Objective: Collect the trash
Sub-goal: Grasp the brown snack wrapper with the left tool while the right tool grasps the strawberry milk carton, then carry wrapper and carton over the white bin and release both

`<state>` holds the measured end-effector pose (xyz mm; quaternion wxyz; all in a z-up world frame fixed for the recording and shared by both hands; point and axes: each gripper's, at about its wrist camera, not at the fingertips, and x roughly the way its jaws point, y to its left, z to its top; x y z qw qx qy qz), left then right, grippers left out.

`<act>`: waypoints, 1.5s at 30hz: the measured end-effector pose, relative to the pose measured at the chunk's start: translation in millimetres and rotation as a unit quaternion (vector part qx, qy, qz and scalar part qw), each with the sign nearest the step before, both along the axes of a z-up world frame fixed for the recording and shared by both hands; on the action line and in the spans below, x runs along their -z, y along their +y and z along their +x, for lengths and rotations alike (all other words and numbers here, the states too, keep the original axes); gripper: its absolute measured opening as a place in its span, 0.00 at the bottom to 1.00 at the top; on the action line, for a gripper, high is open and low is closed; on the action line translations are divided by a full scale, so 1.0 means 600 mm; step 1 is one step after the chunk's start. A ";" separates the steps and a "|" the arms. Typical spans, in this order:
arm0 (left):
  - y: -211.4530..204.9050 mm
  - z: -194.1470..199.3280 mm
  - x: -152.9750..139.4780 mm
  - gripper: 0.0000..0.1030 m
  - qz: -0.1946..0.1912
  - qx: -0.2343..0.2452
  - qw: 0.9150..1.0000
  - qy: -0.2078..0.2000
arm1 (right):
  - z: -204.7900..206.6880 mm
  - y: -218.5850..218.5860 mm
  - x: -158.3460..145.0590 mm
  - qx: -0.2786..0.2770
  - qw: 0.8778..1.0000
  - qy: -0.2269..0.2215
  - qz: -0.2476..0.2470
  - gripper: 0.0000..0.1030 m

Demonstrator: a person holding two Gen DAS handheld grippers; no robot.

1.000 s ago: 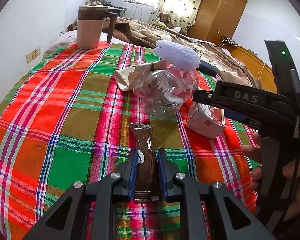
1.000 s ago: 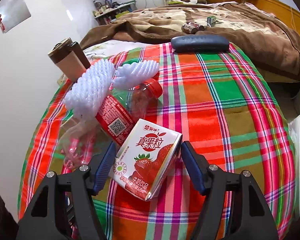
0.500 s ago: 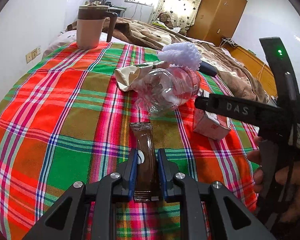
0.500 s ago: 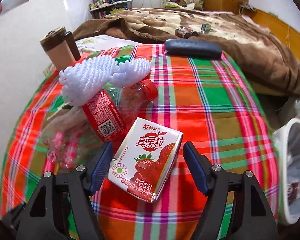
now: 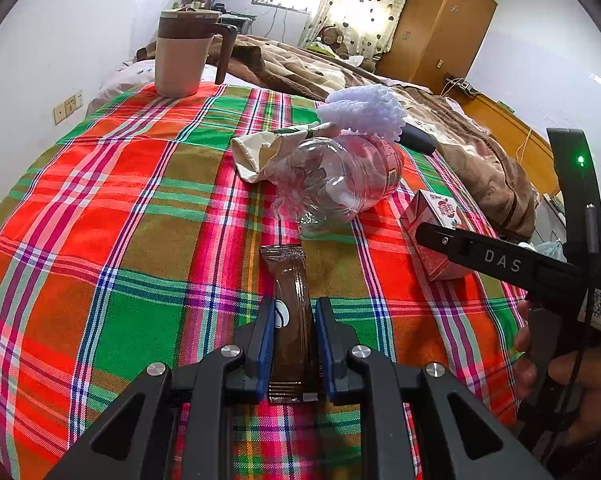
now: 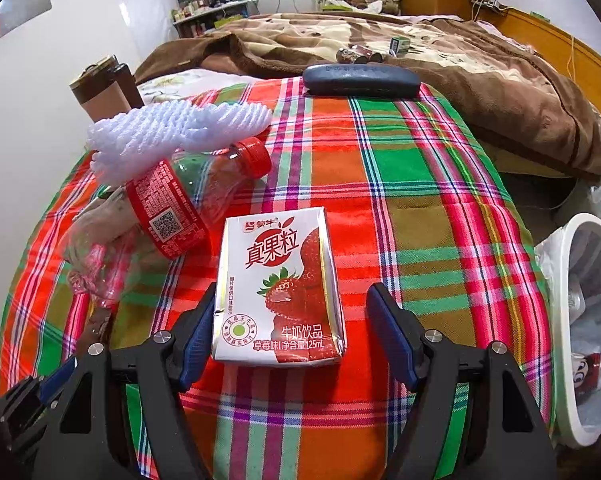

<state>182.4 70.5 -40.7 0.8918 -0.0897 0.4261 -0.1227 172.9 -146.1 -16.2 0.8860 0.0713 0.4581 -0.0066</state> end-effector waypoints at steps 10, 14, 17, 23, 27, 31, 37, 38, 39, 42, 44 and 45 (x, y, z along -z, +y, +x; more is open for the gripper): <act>-0.004 -0.006 -0.002 0.19 0.009 -0.005 1.000 -0.003 | -0.020 -0.014 -0.003 0.000 1.000 -0.014 0.017 0.53; -0.004 -0.009 -0.005 0.19 0.009 -0.008 1.000 -0.004 | -0.031 -0.017 -0.007 0.000 1.000 -0.021 0.021 0.53; -0.005 -0.014 -0.010 0.19 0.011 -0.009 1.000 -0.007 | -0.036 -0.017 -0.011 -0.006 0.999 -0.027 0.026 0.53; -0.014 -0.025 -0.022 0.19 0.015 -0.009 1.000 -0.014 | -0.055 -0.020 -0.020 -0.019 0.999 -0.040 0.032 0.53; -0.024 -0.035 -0.034 0.19 0.019 -0.006 1.000 -0.022 | -0.066 -0.026 -0.024 -0.024 0.998 -0.045 0.039 0.53; -0.036 -0.045 -0.051 0.19 0.023 -0.001 0.999 -0.032 | -0.076 -0.036 -0.030 -0.026 0.997 -0.050 0.042 0.53; -0.059 -0.057 -0.076 0.19 0.029 0.009 0.998 -0.047 | -0.091 -0.051 -0.040 -0.024 0.997 -0.059 0.047 0.53; -0.061 -0.057 -0.079 0.19 0.029 0.011 0.998 -0.049 | -0.094 -0.055 -0.041 -0.022 0.997 -0.060 0.047 0.53; -0.067 -0.060 -0.083 0.19 0.029 0.013 0.998 -0.052 | -0.097 -0.059 -0.043 -0.021 0.997 -0.061 0.048 0.53; -0.083 -0.064 -0.094 0.19 0.030 0.021 0.998 -0.059 | -0.105 -0.073 -0.046 -0.016 0.997 -0.064 0.051 0.53; -0.097 -0.067 -0.102 0.19 0.031 0.027 0.997 -0.063 | -0.110 -0.084 -0.050 -0.013 0.996 -0.066 0.051 0.53; -0.103 -0.068 -0.104 0.19 0.032 0.030 0.997 -0.065 | -0.113 -0.090 -0.052 -0.009 0.996 -0.068 0.052 0.53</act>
